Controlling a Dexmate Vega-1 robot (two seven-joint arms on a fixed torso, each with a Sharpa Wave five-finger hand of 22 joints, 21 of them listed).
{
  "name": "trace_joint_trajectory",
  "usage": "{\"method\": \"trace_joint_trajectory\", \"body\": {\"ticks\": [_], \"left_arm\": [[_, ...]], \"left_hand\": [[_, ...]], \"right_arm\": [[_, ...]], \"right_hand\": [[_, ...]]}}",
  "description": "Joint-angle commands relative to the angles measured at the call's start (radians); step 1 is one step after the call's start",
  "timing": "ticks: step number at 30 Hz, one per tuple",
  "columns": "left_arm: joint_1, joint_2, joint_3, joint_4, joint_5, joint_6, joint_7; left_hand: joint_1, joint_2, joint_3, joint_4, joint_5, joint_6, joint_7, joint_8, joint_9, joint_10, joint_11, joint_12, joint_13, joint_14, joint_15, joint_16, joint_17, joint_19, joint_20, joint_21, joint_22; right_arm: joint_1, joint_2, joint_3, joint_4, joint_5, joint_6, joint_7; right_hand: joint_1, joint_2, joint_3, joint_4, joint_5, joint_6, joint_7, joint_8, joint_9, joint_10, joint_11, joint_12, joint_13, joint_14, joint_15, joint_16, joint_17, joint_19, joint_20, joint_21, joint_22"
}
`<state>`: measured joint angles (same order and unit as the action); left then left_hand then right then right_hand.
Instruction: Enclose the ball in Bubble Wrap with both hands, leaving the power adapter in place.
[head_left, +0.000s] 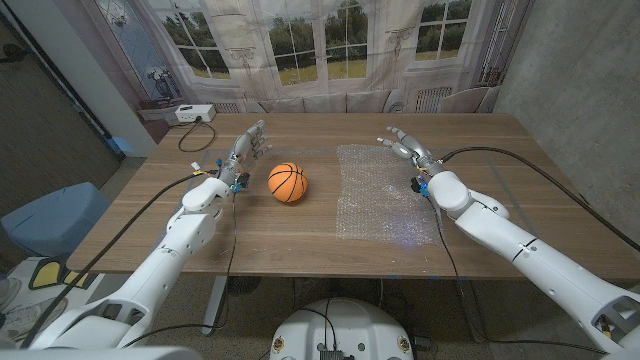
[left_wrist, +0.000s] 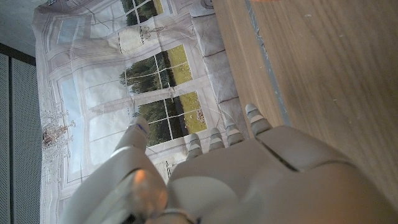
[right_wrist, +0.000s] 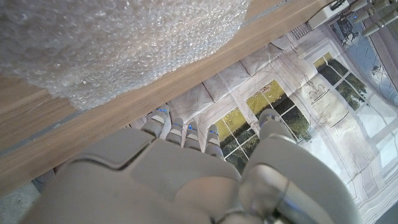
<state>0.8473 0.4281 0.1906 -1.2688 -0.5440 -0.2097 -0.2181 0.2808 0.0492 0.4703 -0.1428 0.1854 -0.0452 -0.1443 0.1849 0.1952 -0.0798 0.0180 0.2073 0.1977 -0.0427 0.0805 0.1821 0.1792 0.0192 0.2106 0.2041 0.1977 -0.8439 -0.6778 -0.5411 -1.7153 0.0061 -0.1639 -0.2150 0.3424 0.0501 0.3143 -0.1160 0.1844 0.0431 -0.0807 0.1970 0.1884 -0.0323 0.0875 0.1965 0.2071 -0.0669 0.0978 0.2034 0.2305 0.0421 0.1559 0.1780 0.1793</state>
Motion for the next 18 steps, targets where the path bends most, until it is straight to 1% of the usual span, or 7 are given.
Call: {"method": "trace_joint_trajectory", "body": {"ticks": [1,2,3,9,12,14,18], "left_arm": [[0.021,-0.01,-0.012,-0.035,0.014,0.011,0.018],[0.021,-0.009,-0.01,-0.037,0.013,0.015,0.013],[0.021,-0.009,-0.01,-0.037,0.013,0.016,0.013],[0.029,-0.013,-0.007,-0.053,0.018,0.017,0.019],[0.034,-0.011,-0.005,-0.065,0.02,0.024,0.022],[0.04,-0.012,-0.004,-0.073,0.021,0.024,0.026],[0.05,-0.007,-0.002,-0.092,0.023,0.033,0.028]], "left_hand": [[-0.002,0.003,0.005,0.005,0.006,0.005,-0.003,0.006,0.001,-0.005,0.0,0.006,0.003,0.004,0.006,0.006,0.004,0.008,0.003,0.011,0.004],[-0.002,0.003,0.005,0.005,0.006,0.005,-0.003,0.006,0.001,-0.006,-0.001,0.006,0.003,0.003,0.006,0.005,0.004,0.009,0.003,0.011,0.004],[-0.003,0.003,0.005,0.005,0.006,0.006,-0.003,0.006,0.001,-0.006,-0.002,0.006,0.003,0.005,0.007,0.006,0.004,0.009,0.003,0.011,0.004],[-0.004,0.005,0.005,0.006,0.006,0.005,-0.003,0.006,0.0,-0.006,-0.001,0.006,0.003,0.007,0.007,0.007,0.004,0.011,0.004,0.013,0.004],[-0.005,0.005,0.005,0.006,0.006,0.006,-0.002,0.007,-0.001,-0.006,-0.001,0.006,0.003,0.008,0.008,0.007,0.004,0.012,0.004,0.013,0.004],[-0.005,0.005,0.005,0.007,0.006,0.006,-0.003,0.007,-0.001,-0.007,-0.002,0.006,0.003,0.008,0.008,0.008,0.004,0.012,0.004,0.013,0.004],[-0.006,0.006,0.006,0.007,0.006,0.006,-0.002,0.007,-0.001,-0.007,-0.001,0.006,0.004,0.009,0.007,0.008,0.004,0.013,0.004,0.014,0.004]], "right_arm": [[0.023,-0.033,-0.046,-0.051,-0.173,-0.121,0.052],[0.026,-0.039,-0.06,-0.066,-0.216,-0.155,0.046],[0.025,-0.037,-0.059,-0.067,-0.22,-0.158,0.048],[0.02,-0.048,-0.077,-0.108,-0.292,-0.238,0.078],[-0.004,-0.03,-0.084,-0.129,-0.369,-0.291,0.006],[-0.007,-0.028,-0.093,-0.15,-0.407,-0.348,0.016],[-0.012,-0.026,-0.098,-0.177,-0.432,-0.416,0.054]], "right_hand": [[-0.01,-0.009,-0.01,-0.001,-0.006,0.001,-0.006,0.002,0.002,-0.01,-0.014,0.002,0.004,-0.008,-0.002,0.005,0.005,-0.005,0.017,0.01,0.004],[-0.011,-0.01,-0.011,0.0,-0.006,0.002,-0.007,0.002,0.002,-0.009,-0.012,0.003,0.004,-0.009,-0.003,0.004,0.006,-0.006,0.018,0.01,0.004],[-0.015,-0.012,-0.013,0.0,-0.008,0.006,-0.016,0.003,0.002,-0.009,-0.011,0.003,0.004,-0.012,-0.005,0.004,0.006,-0.008,0.019,0.01,0.004],[-0.021,-0.016,-0.018,0.001,-0.009,0.02,-0.028,0.007,0.002,-0.012,-0.022,0.004,0.004,-0.022,-0.009,0.003,0.006,-0.022,0.017,0.008,0.004],[-0.022,-0.017,-0.019,0.0,-0.009,0.017,-0.028,0.005,0.002,-0.014,-0.029,0.004,0.004,-0.021,-0.015,0.004,0.006,-0.023,0.015,0.01,0.004],[-0.027,-0.022,-0.024,-0.001,-0.01,0.024,-0.031,0.006,0.002,0.002,-0.038,0.011,0.004,0.0,-0.025,0.014,0.006,0.003,0.009,0.023,0.004],[-0.03,-0.031,-0.029,-0.004,-0.01,0.036,-0.041,0.008,0.002,0.014,-0.047,0.016,0.003,0.017,-0.032,0.021,0.004,0.03,0.016,0.033,0.003]]}}
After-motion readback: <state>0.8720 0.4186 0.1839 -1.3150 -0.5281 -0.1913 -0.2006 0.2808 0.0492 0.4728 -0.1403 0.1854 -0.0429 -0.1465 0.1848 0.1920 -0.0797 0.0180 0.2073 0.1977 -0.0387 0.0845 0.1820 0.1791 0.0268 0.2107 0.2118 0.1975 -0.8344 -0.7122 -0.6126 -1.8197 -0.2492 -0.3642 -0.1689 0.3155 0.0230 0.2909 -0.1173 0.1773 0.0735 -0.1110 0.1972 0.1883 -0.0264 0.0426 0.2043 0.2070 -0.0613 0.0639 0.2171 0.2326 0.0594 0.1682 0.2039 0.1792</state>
